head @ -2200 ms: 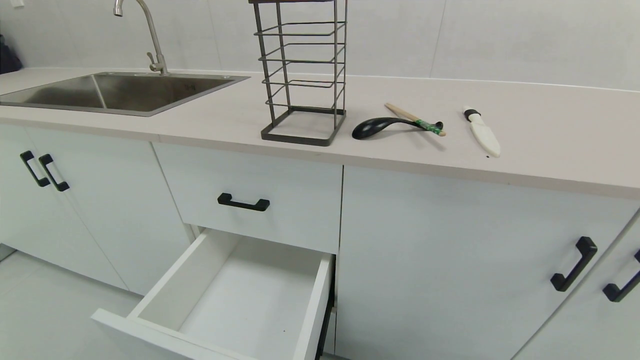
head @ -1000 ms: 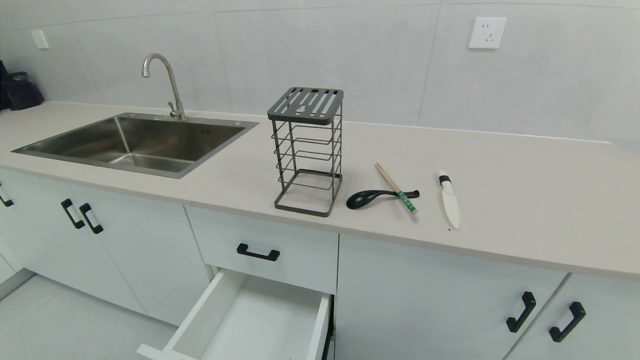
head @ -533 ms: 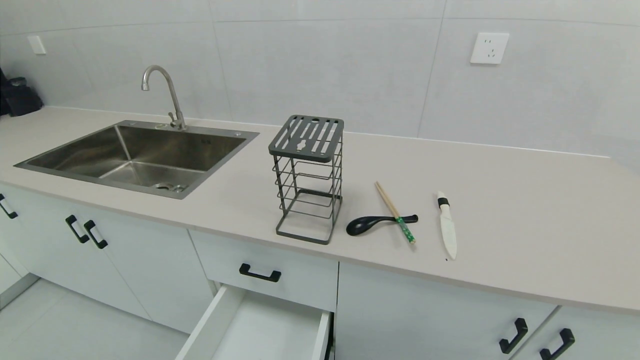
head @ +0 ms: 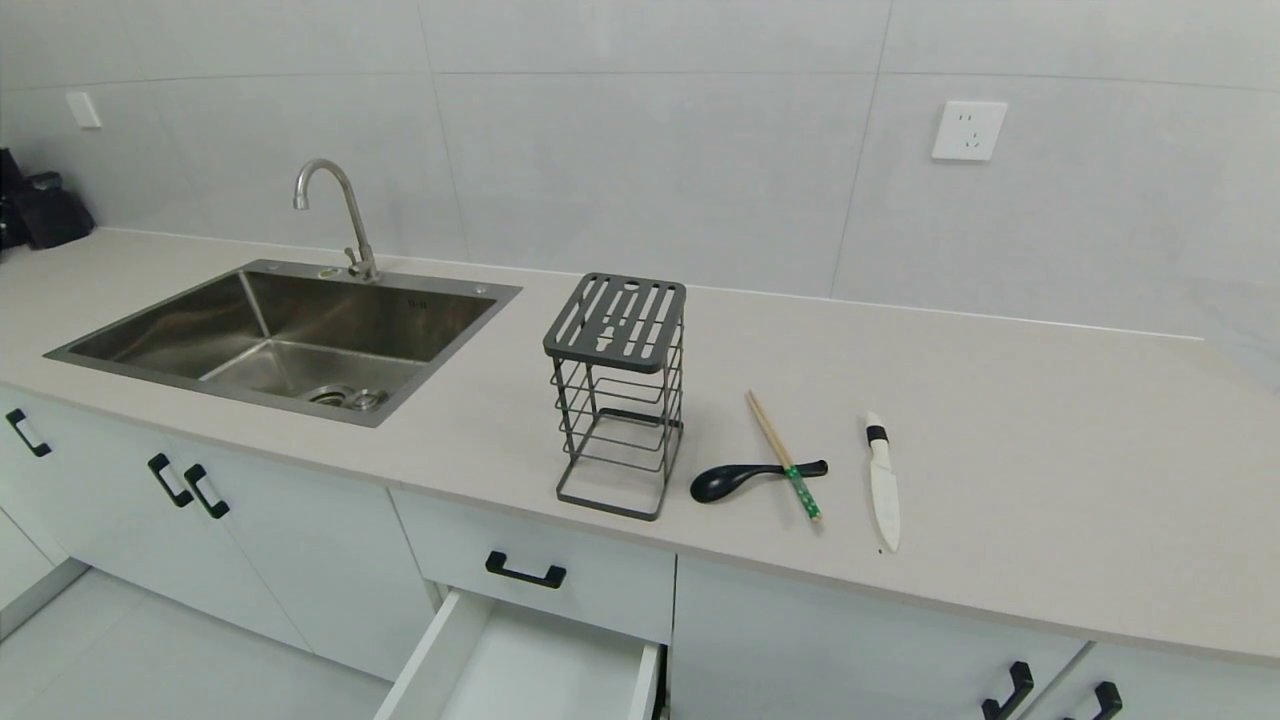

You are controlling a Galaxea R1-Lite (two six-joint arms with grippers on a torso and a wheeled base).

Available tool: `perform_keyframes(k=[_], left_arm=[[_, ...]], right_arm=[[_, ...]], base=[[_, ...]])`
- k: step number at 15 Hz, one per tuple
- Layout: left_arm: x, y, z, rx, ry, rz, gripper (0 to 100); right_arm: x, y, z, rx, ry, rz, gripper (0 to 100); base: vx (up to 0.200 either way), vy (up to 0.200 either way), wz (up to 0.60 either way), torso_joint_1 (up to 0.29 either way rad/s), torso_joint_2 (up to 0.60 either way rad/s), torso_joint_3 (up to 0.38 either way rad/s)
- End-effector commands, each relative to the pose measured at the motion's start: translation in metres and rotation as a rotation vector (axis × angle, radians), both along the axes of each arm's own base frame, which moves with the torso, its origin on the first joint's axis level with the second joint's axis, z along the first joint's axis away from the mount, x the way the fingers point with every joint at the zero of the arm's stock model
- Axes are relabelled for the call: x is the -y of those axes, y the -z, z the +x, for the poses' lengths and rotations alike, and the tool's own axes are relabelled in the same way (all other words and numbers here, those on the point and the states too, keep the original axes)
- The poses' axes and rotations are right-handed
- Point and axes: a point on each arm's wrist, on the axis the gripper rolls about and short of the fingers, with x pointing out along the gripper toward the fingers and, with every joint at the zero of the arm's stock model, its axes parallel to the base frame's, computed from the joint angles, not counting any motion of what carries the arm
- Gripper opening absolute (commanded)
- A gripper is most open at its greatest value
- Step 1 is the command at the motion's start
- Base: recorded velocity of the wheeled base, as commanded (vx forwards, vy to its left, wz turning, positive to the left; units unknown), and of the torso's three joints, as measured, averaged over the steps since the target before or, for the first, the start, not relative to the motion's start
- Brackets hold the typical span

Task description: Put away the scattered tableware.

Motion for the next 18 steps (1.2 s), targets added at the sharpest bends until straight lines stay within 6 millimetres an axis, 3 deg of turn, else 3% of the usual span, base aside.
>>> perform_keyframes(k=[1,11,12,18], left_arm=[[0.0,-0.0001,0.0001,-0.001,0.0,0.0,100],[0.0,-0.0001,0.0001,-0.001,0.0,0.0,100],[0.0,-0.0001,0.0001,-0.001,0.0,0.0,100],[0.0,-0.0001,0.0001,-0.001,0.0,0.0,100]], right_arm=[[0.0,-0.0003,0.0,0.0,-0.002,-0.004,0],[0.0,-0.0003,0.0,0.0,0.0,0.004,0],[0.0,-0.0003,0.0,0.0,0.0,0.006,100],[-0.0003,-0.0024,0.0002,0.026,-0.016,-0.011,100]], base=[[0.0,0.0,0.0,0.0,0.0,0.0],[0.0,0.0,0.0,0.0,0.0,0.0],[0.0,0.0,0.0,0.0,0.0,0.0],[0.0,0.0,0.0,0.0,0.0,0.0]])
